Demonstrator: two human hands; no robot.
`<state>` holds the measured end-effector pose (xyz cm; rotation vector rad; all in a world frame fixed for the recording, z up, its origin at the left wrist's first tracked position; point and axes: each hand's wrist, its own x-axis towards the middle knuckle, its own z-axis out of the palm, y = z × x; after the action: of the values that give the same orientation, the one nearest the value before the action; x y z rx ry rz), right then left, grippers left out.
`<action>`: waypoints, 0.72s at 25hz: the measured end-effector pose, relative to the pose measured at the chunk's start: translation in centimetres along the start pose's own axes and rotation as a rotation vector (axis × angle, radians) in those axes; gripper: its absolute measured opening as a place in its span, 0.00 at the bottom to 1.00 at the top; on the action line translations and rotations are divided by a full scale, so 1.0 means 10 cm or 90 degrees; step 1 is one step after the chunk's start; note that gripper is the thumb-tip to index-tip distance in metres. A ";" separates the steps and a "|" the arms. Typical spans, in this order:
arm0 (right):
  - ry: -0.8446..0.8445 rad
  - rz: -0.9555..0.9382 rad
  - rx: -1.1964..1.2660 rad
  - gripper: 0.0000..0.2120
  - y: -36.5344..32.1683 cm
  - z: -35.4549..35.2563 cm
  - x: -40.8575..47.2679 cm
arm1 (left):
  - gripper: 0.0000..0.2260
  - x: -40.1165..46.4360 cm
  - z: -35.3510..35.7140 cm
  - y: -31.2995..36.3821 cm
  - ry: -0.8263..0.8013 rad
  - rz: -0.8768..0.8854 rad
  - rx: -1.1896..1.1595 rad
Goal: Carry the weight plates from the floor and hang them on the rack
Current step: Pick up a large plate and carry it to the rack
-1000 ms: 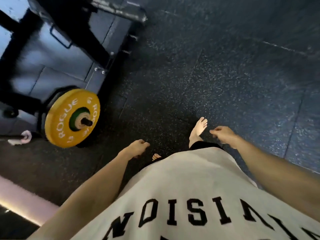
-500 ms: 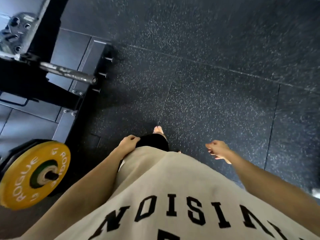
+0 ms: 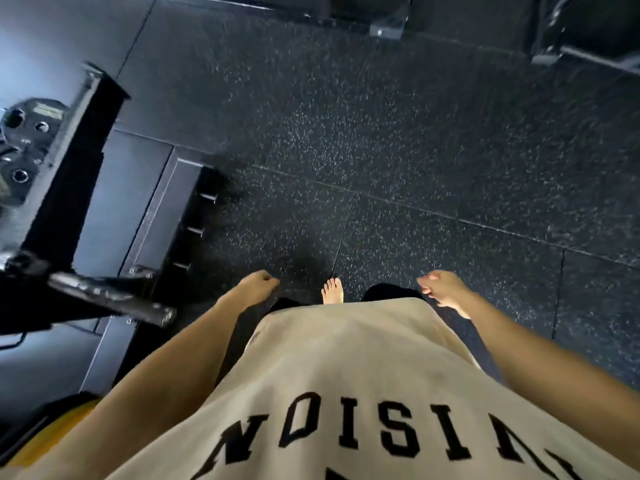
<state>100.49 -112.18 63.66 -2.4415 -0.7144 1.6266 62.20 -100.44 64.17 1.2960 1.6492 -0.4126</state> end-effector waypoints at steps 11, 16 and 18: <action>-0.039 -0.060 -0.177 0.10 -2.80 -1.59 2.02 | 0.14 1.63 -1.44 2.14 0.036 -0.097 -0.127; -0.084 -0.093 -0.275 0.09 -4.48 -2.13 2.79 | 0.18 2.02 -2.04 2.64 0.146 -0.179 -0.321; -0.120 -0.109 -0.313 0.09 -5.12 -2.14 3.04 | 0.19 2.25 -2.20 2.72 0.148 -0.210 -0.381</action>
<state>113.00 -50.16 65.05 -2.4464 -1.4640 1.7980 76.43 -61.38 63.70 0.6434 1.9881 0.0540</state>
